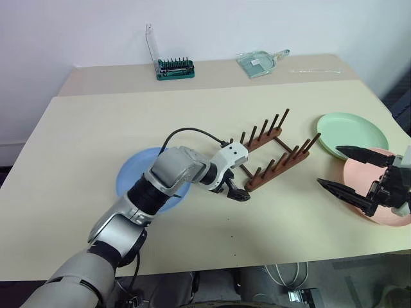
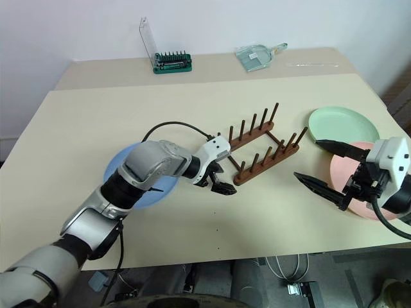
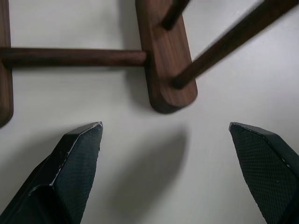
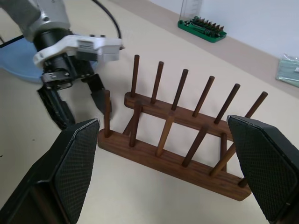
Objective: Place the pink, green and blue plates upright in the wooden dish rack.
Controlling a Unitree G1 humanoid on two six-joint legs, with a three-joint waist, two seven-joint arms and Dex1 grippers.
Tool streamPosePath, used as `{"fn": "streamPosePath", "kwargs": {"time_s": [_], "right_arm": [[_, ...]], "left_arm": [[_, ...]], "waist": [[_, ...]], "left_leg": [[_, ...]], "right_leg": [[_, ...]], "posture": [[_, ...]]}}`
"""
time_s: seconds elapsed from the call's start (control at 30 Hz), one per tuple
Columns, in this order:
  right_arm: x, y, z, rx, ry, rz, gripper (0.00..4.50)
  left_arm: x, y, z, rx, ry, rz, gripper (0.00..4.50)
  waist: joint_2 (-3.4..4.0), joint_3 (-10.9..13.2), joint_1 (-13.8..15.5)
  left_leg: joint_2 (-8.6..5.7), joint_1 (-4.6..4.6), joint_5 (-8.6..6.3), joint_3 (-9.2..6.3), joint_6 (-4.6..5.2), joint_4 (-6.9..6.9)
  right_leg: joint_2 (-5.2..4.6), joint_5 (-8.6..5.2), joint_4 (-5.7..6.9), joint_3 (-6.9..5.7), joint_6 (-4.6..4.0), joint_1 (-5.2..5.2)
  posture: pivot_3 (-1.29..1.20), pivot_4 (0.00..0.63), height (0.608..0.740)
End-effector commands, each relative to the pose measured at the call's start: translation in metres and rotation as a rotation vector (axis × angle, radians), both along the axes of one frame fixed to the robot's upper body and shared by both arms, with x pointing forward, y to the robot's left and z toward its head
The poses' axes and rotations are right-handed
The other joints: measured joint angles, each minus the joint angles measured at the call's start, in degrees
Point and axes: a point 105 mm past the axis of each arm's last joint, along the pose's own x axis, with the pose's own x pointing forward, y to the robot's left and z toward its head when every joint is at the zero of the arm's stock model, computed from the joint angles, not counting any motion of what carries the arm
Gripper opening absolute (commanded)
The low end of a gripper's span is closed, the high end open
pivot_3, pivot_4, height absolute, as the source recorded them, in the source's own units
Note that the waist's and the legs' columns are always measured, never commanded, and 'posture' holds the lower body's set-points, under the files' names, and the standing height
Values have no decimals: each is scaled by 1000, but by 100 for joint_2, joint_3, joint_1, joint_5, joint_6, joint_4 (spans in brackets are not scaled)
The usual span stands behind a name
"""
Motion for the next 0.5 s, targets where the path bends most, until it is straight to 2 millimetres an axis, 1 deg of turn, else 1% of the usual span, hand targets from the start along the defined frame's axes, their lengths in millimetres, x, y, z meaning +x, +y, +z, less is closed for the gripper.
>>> {"fn": "streamPosePath", "kwargs": {"time_s": [0.03, 0.2, 0.27, 0.37, 0.4, 0.5], "right_arm": [[-4, 2, 13, -1, -51, 0, 4461], [-6, 1, 13, -3, -49, -4, 4461], [-6, 2, 14, -4, -52, -6, 4461], [-5, 2, 15, -5, -58, -8, 4500], [-5, 2, 15, -5, -59, -9, 4500], [-5, 3, 15, -6, -63, -11, 4500]], "left_arm": [[4, -1, -9, 31, 23, 36, 4500], [3, -7, -8, 24, 30, 48, 4500], [0, -8, -10, 27, 40, 41, 4500], [-2, -9, -13, 31, 43, 41, 3628], [-2, -9, -13, 31, 40, 44, 3178], [2, -9, -12, 31, 16, 52, 1599]], "waist": [[1, -1, -6], [1, -1, -1], [1, -1, -3], [1, -1, -6], [1, -1, -8], [0, 0, -8]], "left_leg": [[0, 1, 0, 0, 0, 0], [0, 1, 0, -1, -1, 0], [0, 1, 0, -1, -1, 0], [0, 1, 0, -1, -1, 0], [0, 1, 0, -1, -1, 0], [0, 0, 0, -1, -2, -1]], "right_leg": [[0, -7, 0, 0, 10, 2], [0, -6, 0, 0, 9, 1], [0, -7, 1, 0, 10, 1], [0, -8, 1, 0, 12, 1], [0, -8, 0, 0, 13, 1], [0, -8, 0, 0, 12, -1]], "posture": [[0, 150, 740], [0, 150, 740], [0, 150, 740], [0, 150, 740], [0, 150, 740], [0, 150, 740]]}}
